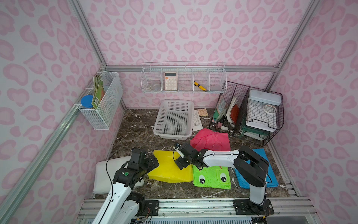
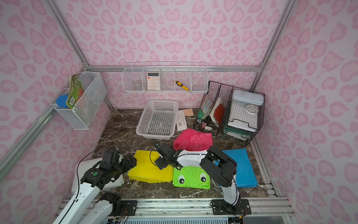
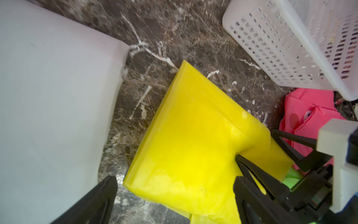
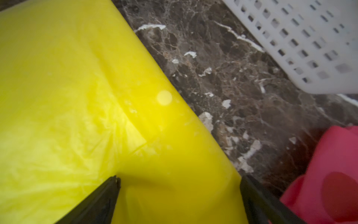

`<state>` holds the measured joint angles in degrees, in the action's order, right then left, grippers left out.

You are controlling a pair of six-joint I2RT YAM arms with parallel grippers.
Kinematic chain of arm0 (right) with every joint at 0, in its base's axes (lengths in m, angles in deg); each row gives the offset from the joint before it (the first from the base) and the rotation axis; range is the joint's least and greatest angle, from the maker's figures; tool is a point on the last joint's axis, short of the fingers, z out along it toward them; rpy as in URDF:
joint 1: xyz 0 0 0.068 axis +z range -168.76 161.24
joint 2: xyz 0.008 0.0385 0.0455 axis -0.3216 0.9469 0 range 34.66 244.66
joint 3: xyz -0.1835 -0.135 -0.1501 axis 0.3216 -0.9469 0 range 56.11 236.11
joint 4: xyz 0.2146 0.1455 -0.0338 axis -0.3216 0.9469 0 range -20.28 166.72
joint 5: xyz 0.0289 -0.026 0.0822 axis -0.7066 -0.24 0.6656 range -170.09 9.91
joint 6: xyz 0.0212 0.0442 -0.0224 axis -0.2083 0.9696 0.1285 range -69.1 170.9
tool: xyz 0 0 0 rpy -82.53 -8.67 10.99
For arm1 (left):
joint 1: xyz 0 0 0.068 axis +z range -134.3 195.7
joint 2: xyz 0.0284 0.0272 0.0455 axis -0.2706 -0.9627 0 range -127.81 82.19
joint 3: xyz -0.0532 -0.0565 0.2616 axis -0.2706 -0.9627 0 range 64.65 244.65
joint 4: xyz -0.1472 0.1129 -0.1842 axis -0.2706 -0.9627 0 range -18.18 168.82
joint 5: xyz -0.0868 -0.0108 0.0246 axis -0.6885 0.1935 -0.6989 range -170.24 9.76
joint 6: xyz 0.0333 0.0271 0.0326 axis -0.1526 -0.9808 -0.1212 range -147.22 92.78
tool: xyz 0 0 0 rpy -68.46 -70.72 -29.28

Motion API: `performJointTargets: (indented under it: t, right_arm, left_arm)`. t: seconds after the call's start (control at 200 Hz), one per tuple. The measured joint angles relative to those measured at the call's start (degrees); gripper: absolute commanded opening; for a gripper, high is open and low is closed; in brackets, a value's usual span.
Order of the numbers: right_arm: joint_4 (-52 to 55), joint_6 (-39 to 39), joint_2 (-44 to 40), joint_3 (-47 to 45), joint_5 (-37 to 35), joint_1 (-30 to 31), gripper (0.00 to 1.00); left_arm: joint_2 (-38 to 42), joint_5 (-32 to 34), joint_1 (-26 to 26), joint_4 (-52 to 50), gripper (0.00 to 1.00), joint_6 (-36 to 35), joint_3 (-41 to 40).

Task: Put the folded raincoat in the basket
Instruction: Adjust the raincoat at the center of the board.

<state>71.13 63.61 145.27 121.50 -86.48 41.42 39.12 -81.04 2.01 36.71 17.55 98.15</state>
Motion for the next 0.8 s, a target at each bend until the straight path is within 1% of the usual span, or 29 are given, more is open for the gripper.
performJointTargets:
  t: [0.04,0.12,0.21,0.295,0.375,0.465,0.585,0.68,0.805]
  right_arm:
    - [-0.7,1.0,-0.4,-0.4,0.6,-0.1,1.00]
    - [-2.4,2.6,-1.9,-1.9,1.2,-0.9,0.99]
    - [-4.5,4.2,-4.3,-3.7,2.7,-2.6,0.99]
    - [-6.5,5.4,-5.8,-4.5,4.2,-4.3,0.97]
    - [-7.6,6.1,-5.5,-4.1,6.1,-5.0,0.93]
    - [-7.6,6.3,-3.7,-2.5,8.6,-4.3,0.92]
    - [-6.8,6.5,-1.9,-1.9,8.7,-2.9,0.92]
    - [-5.9,6.5,-1.6,-2.8,8.5,-2.1,0.91]
    - [-5.9,7.0,-2.7,-5.5,8.5,-1.9,0.91]
  left_arm:
    - [-2.4,-1.4,-0.8,1.3,0.97,0.1,-0.2]
    - [-4.5,-2.8,-3.1,2.7,0.97,1.2,-0.5]
    - [-5.8,-2.8,-6.3,4.0,0.97,2.8,-1.1]
    - [-6.6,-2.5,-8.1,5.2,0.96,4.4,-2.4]
    - [-7.3,-1.9,-9.0,6.3,0.94,6.2,-4.0]
    - [-7.5,-0.5,-9.8,8.2,0.95,7.8,-6.5]
    - [-8.1,0.8,-10.1,10.7,0.95,9.3,-10.0]
    - [-10.8,2.1,-10.1,12.2,0.96,10.0,-9.5]
    - [-17.3,5.1,-10.0,12.1,0.96,10.7,-5.5]
